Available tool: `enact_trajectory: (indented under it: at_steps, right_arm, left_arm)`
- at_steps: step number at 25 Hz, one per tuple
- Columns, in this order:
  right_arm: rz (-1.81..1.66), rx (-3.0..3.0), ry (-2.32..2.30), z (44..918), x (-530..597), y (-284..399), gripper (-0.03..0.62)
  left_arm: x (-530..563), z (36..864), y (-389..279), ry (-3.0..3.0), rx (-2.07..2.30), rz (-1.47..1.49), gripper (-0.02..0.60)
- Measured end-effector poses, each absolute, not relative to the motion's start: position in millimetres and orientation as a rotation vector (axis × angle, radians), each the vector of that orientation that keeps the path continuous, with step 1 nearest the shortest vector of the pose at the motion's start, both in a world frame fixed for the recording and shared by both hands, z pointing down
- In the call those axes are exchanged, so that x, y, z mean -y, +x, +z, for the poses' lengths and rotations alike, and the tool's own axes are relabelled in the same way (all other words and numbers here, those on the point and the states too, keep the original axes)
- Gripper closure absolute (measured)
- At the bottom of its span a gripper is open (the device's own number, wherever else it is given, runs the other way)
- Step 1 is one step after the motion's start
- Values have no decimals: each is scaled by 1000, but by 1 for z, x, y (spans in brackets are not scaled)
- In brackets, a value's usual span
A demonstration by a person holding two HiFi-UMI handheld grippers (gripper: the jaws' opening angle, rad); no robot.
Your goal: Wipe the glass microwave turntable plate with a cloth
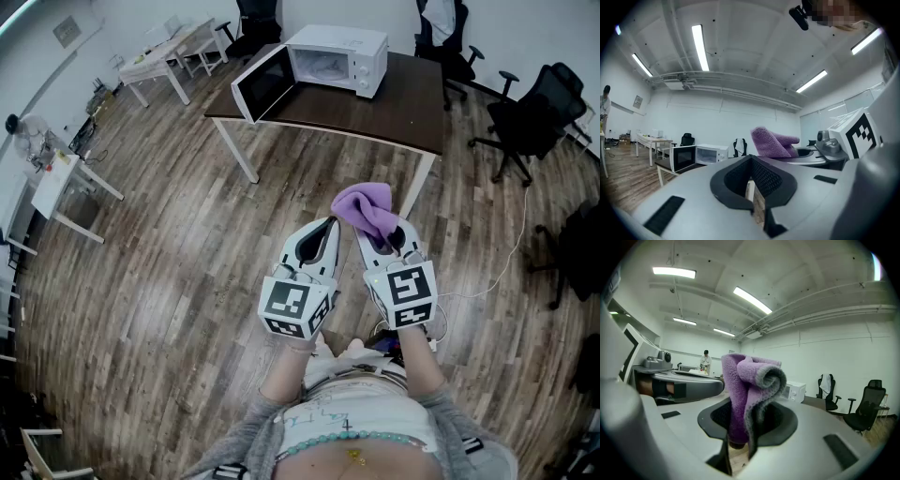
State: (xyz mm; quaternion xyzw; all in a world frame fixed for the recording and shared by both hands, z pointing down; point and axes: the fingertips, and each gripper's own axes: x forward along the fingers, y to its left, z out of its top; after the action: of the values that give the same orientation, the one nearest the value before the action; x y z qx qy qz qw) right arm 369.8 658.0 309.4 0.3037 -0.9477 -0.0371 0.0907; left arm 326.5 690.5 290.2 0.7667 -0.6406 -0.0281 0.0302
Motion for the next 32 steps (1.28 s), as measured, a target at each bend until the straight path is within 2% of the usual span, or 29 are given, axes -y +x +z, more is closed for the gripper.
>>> enact_trajectory:
  at_steps: [14,32]
  right_arm:
    - [-61,2848,873,322,-652,374,479]
    - [-125,2812,993,312,-538,260,479]
  left_arm:
    - [-692,304,329,2333,1996,-46,571]
    - [-571,301,213,2452,1875,-84,571]
